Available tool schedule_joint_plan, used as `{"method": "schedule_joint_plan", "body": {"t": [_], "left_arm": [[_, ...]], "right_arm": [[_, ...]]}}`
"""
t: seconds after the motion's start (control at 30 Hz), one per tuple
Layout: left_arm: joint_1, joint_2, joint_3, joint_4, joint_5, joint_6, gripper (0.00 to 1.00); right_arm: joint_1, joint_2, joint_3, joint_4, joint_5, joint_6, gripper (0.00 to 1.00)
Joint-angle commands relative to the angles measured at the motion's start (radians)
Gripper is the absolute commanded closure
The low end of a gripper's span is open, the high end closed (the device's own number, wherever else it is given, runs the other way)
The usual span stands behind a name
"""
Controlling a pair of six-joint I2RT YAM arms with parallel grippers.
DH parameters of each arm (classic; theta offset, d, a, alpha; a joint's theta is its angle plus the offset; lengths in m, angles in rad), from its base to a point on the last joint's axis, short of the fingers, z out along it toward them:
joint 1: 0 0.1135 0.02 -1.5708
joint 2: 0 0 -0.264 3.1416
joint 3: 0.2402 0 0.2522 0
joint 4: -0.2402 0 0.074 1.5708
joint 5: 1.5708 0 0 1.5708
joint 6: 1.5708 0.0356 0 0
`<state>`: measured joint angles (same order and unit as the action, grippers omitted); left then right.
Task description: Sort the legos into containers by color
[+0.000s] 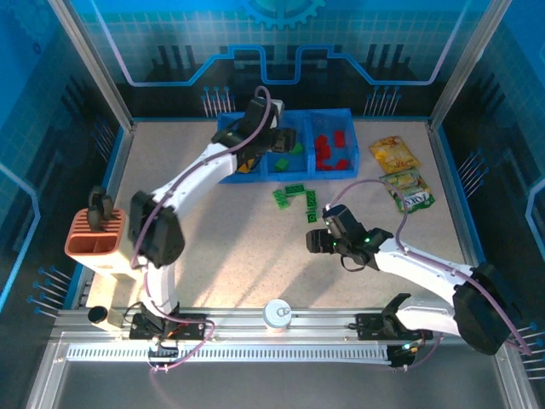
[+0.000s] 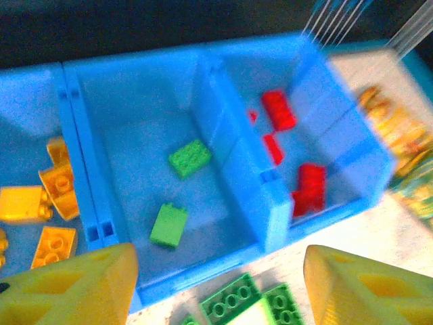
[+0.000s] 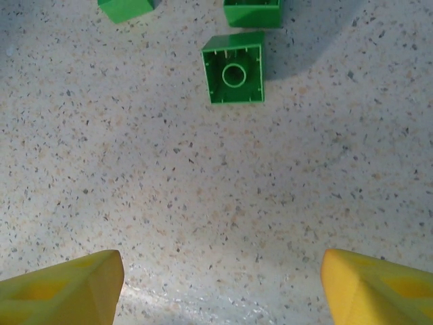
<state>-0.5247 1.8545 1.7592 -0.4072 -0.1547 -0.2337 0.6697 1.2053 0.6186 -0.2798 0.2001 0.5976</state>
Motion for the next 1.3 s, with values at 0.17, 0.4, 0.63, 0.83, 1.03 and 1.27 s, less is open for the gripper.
{"method": "schedule_joint_plan", "body": {"t": [0.17, 0.4, 0.63, 0.83, 1.03, 1.27], "left_arm": [[-0.099, -0.457, -0.529, 0.319, -0.005, -0.007, 0.32], [-0.170, -0.710, -0.846, 0.304, -0.079, -0.112, 0.31], [-0.209, -0.858, -1.067, 0.237, -0.111, -0.218, 0.31], [-0.228, -0.933, -1.190, 0.229, -0.122, -0.294, 0.31], [-0.237, -0.943, -1.202, 0.233, -0.132, -0.293, 0.32], [-0.245, -0.900, -1.187, 0.252, -0.139, -0.272, 0.32]], "right_arm": [[-0.101, 0.255, 0.241, -0.045, -0.086, -0.138, 0.24], [-0.110, 0.479, 0.424, -0.112, -0.081, -0.175, 0.27], [-0.094, 0.569, 0.467, -0.139, -0.024, -0.144, 0.32], [-0.076, 0.597, 0.469, -0.153, 0.008, -0.144, 0.34], [-0.046, 0.562, 0.479, -0.167, 0.014, -0.144, 0.35], [-0.028, 0.473, 0.487, -0.182, 0.056, -0.144, 0.35]]}}
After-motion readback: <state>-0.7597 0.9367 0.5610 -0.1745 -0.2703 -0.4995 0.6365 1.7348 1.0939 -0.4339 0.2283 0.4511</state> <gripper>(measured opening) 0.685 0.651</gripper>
